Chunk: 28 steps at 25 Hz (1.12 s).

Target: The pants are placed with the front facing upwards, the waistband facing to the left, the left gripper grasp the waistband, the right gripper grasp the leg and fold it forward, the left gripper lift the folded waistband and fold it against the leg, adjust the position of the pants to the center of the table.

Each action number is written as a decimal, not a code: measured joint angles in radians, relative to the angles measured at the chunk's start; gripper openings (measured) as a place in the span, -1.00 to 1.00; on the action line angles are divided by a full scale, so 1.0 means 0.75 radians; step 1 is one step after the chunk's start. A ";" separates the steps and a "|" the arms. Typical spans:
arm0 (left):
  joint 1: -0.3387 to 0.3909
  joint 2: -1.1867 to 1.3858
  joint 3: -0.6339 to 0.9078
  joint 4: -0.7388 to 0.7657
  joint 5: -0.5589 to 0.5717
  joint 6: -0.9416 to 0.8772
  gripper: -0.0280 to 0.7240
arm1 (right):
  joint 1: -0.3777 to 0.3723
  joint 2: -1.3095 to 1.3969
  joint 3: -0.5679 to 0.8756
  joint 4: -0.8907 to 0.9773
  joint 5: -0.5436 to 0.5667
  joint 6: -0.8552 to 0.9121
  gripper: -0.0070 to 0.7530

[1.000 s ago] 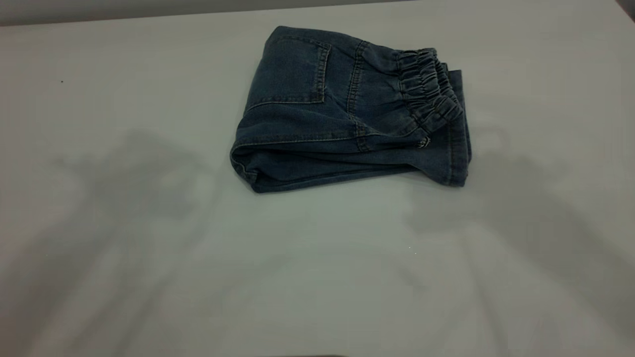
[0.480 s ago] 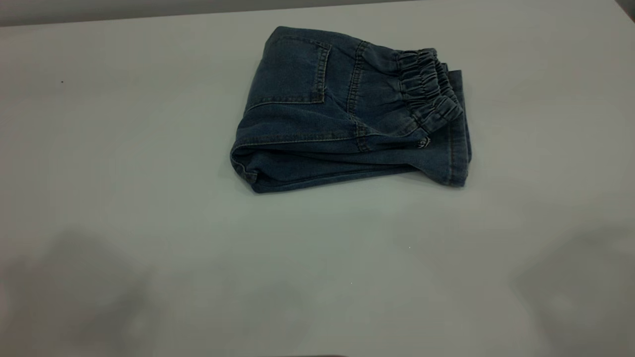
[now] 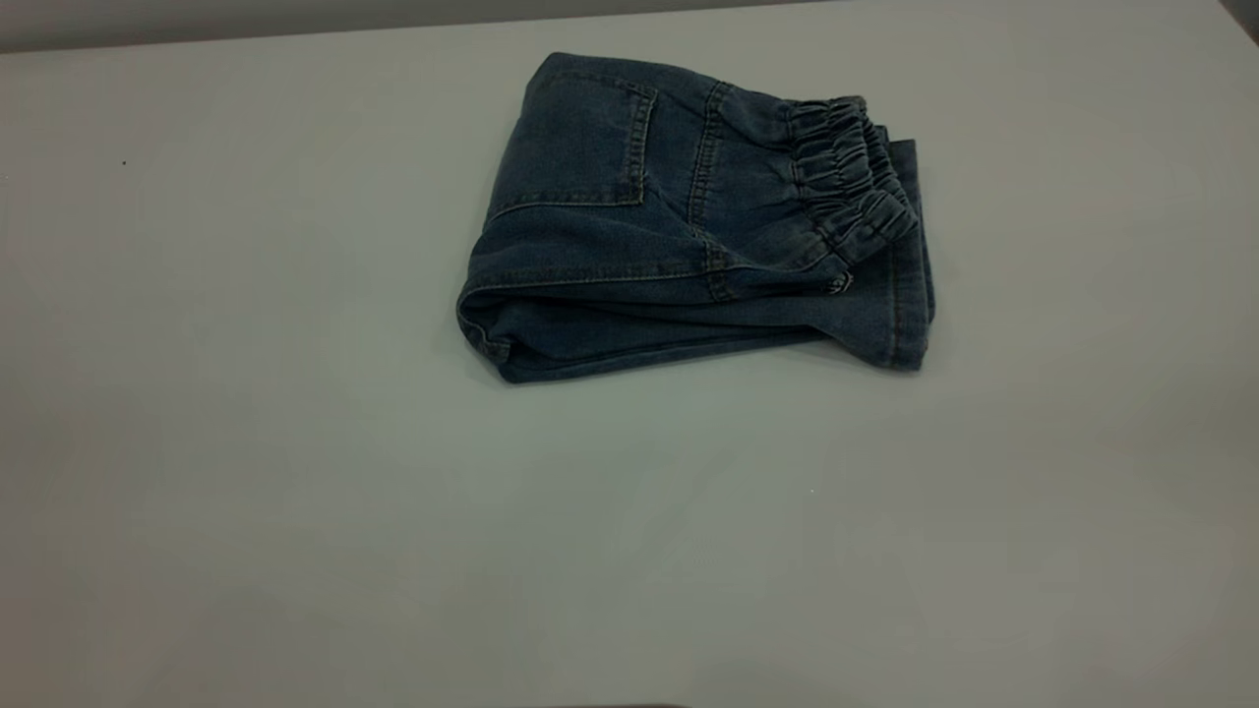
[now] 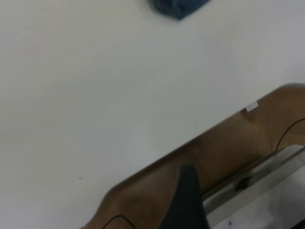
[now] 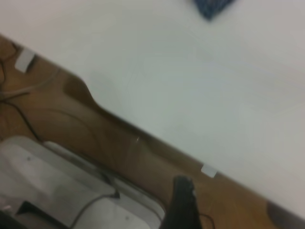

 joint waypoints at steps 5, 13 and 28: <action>0.000 -0.252 0.167 0.030 -0.005 -0.078 0.54 | 0.000 -0.232 0.220 -0.004 -0.058 0.000 0.36; 0.000 -0.362 0.282 0.168 -0.013 -0.192 0.54 | 0.000 -0.394 0.260 -0.015 -0.175 0.000 0.36; 0.000 -0.362 0.315 0.195 -0.064 -0.157 0.54 | 0.000 -0.394 0.282 -0.014 -0.163 0.000 0.36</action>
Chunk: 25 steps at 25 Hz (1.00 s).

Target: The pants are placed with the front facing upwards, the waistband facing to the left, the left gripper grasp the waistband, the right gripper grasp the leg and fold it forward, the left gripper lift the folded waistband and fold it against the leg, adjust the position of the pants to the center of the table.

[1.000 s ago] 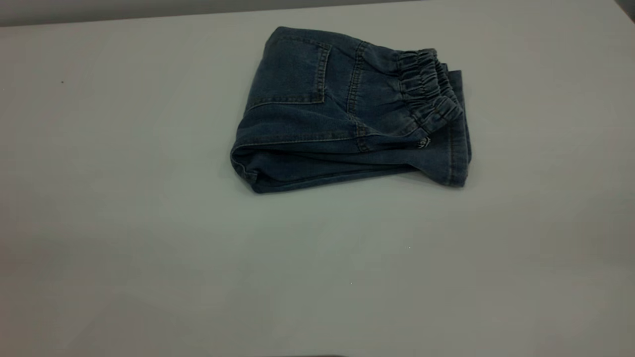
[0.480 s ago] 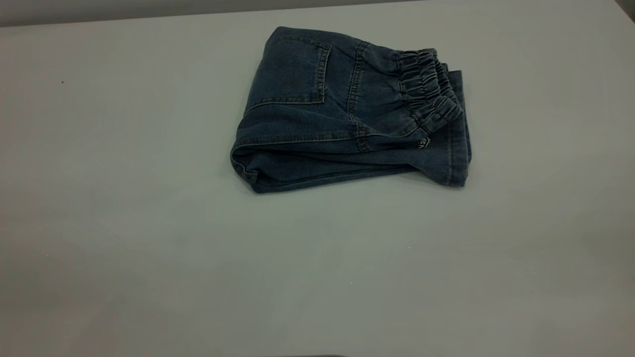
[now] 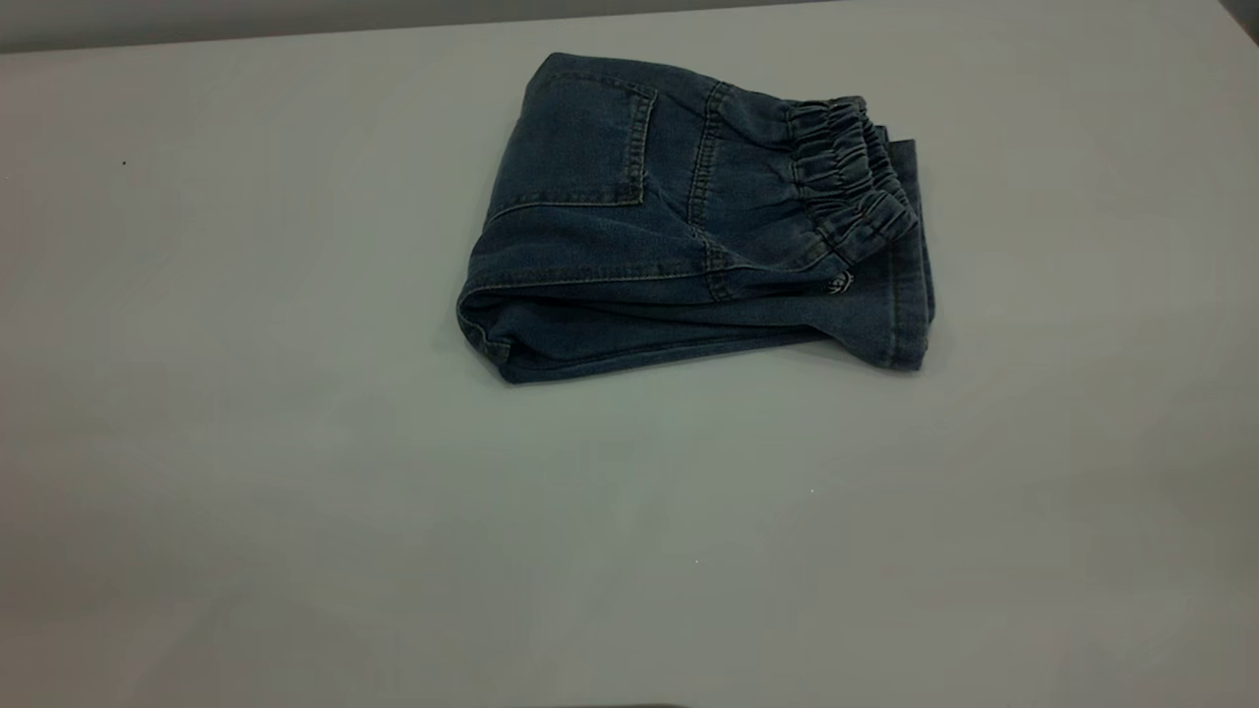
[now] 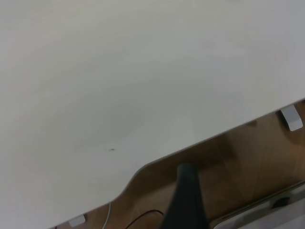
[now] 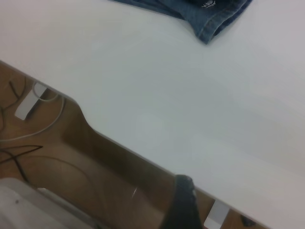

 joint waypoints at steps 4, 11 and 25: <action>0.000 0.000 0.000 0.000 0.000 0.000 0.54 | 0.000 -0.004 0.000 0.000 0.001 0.000 0.36; 0.088 0.000 0.000 0.000 -0.003 0.001 0.54 | -0.276 -0.032 0.000 0.029 0.003 0.000 0.36; 0.246 -0.161 0.000 0.000 -0.004 0.003 0.54 | -0.549 -0.310 0.000 0.035 0.015 -0.001 0.36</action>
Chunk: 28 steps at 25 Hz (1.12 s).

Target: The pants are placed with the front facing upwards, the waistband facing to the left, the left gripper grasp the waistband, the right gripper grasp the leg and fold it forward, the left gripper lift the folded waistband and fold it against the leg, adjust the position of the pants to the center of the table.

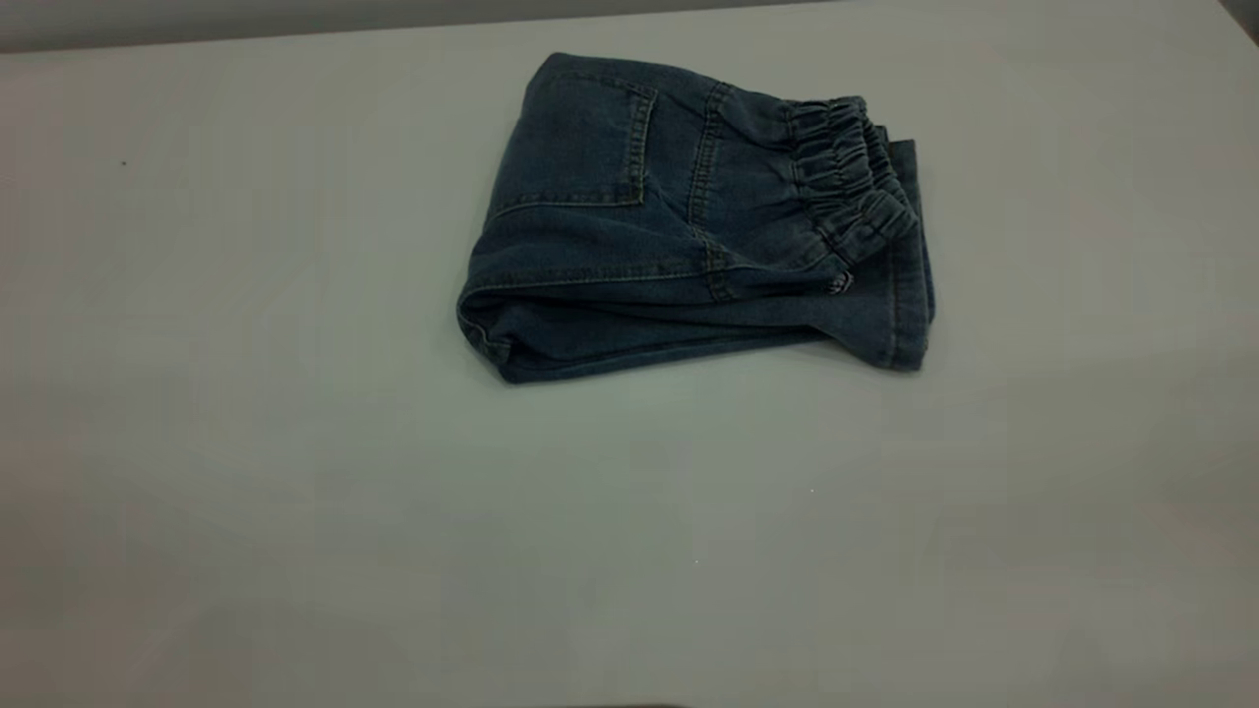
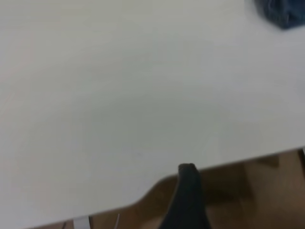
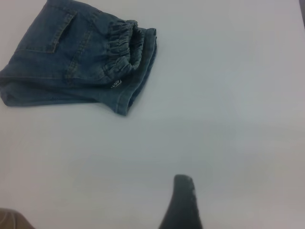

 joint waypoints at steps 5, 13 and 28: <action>0.007 -0.138 0.000 -0.001 0.004 0.000 0.54 | 0.000 -0.004 0.000 0.000 0.000 0.000 0.36; 0.119 -0.147 0.000 -0.004 0.009 0.000 0.54 | 0.000 -0.004 0.000 0.002 0.000 0.000 0.35; 0.120 -0.147 0.000 -0.004 0.009 0.000 0.54 | 0.000 -0.004 0.000 0.003 -0.001 0.000 0.33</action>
